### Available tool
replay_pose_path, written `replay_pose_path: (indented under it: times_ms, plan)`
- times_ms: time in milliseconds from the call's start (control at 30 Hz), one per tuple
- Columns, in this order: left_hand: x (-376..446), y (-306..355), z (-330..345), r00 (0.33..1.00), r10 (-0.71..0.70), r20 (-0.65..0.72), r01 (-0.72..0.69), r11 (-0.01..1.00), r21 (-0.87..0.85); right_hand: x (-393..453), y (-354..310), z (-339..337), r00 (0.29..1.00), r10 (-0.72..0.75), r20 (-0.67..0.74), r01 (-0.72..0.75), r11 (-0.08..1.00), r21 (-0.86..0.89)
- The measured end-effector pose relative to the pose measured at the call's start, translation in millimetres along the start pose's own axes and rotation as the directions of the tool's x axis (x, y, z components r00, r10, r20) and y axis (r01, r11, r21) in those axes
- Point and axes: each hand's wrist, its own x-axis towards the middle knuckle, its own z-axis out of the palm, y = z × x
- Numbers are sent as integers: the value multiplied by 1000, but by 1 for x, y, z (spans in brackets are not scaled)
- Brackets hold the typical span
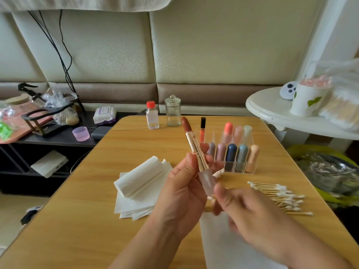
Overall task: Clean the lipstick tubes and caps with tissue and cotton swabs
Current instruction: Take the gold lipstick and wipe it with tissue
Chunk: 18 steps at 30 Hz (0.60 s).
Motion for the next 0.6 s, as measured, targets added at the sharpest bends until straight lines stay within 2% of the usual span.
replay_pose_path:
  times_ms: [33,67,100,133,300,333,367,400,433,467,500,533,600]
  plan:
    - [1,0,-1,999,4,-35,-5,1000,-26,-7,-5,-2,997,18,-70,-40,946,-320]
    - [2,0,0,999,-2,-49,-2,998,-63,-11,-9,-2,992,53,-112,-106,833,-543]
    - [2,0,1,999,-17,-45,12,994,-104,-15,-10,-1,991,75,-114,-131,762,-634]
    - [1,0,2,999,-38,-39,32,989,-142,-17,-9,0,992,100,-79,-127,744,-656]
    - [-2,0,8,996,-87,-18,80,967,-244,-28,11,6,998,49,40,-13,783,-622]
    - [-2,0,8,995,-96,-20,87,962,-260,-34,17,4,999,28,32,-4,807,-591]
    - [-1,1,9,994,-105,-21,95,956,-279,-40,18,-3,999,21,-23,-31,837,-546]
    - [-1,2,10,994,-108,-17,98,952,-291,-40,16,-12,991,-45,-126,-26,860,-510]
    - [-1,2,9,994,-105,-6,99,950,-297,-40,19,-22,949,-188,-253,43,872,-487]
    - [0,1,10,995,-99,3,96,951,-293,-42,21,-31,863,-325,-387,135,886,-444]
    - [-1,0,10,996,-94,8,92,956,-277,-41,20,-37,765,-416,-491,268,900,-344]
    - [-1,0,12,996,-93,6,91,963,-255,-36,18,-40,714,-443,-542,384,895,-226]
    - [-2,-2,15,996,-90,-19,86,981,-174,-14,6,-34,727,-460,-509,512,858,-45]
